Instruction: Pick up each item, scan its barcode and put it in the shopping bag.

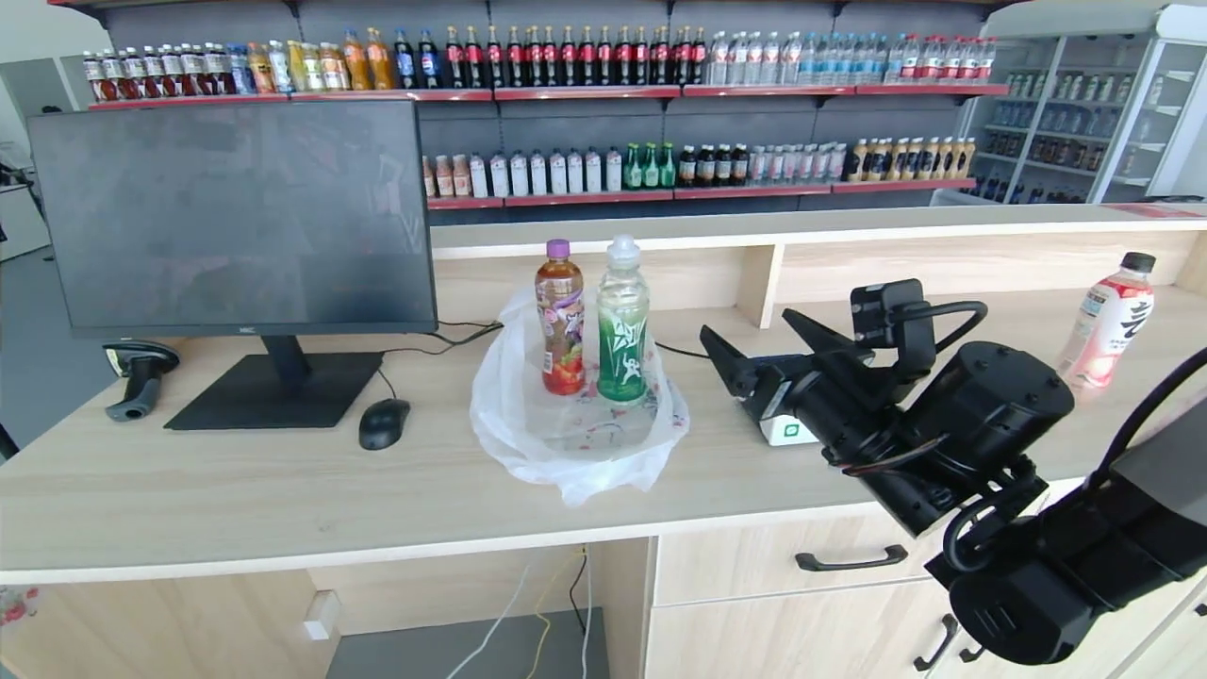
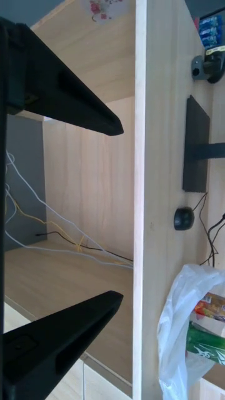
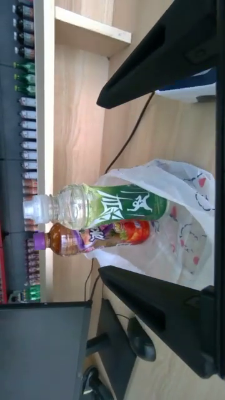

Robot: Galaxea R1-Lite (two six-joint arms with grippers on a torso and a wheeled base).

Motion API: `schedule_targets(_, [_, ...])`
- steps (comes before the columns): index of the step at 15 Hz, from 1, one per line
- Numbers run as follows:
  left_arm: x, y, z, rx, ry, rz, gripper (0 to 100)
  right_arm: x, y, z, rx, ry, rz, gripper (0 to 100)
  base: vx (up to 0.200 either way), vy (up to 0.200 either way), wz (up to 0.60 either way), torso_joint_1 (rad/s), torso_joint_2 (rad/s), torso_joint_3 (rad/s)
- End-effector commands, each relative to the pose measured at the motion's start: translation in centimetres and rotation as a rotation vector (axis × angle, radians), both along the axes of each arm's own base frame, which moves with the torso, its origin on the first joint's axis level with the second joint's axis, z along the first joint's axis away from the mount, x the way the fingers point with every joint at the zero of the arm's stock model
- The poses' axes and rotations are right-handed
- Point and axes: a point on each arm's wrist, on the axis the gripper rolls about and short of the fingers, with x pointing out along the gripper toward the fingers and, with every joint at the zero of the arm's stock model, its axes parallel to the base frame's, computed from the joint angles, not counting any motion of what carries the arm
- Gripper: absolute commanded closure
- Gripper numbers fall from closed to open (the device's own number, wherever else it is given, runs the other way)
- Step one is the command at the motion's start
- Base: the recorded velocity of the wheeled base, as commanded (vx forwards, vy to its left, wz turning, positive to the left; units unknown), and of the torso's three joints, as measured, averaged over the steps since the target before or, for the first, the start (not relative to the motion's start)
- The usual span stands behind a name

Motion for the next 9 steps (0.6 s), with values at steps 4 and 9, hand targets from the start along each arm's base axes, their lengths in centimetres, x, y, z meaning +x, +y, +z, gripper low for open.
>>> schedule_targets(4, [0.0,0.0,0.0,0.000,0.000,0.000,0,0.0,0.0,-0.2,-0.004,0.007,0.002,0,0.000,-0.200,0.00,0.004,0.00,0.006])
schedule_targets(9, [0.0,0.0,0.0,0.001,0.000,0.000,0,-2.1,-2.5,-0.8,-0.031,0.069,-0.029,0,0.000,-0.200,0.00,0.003,0.01,0.003])
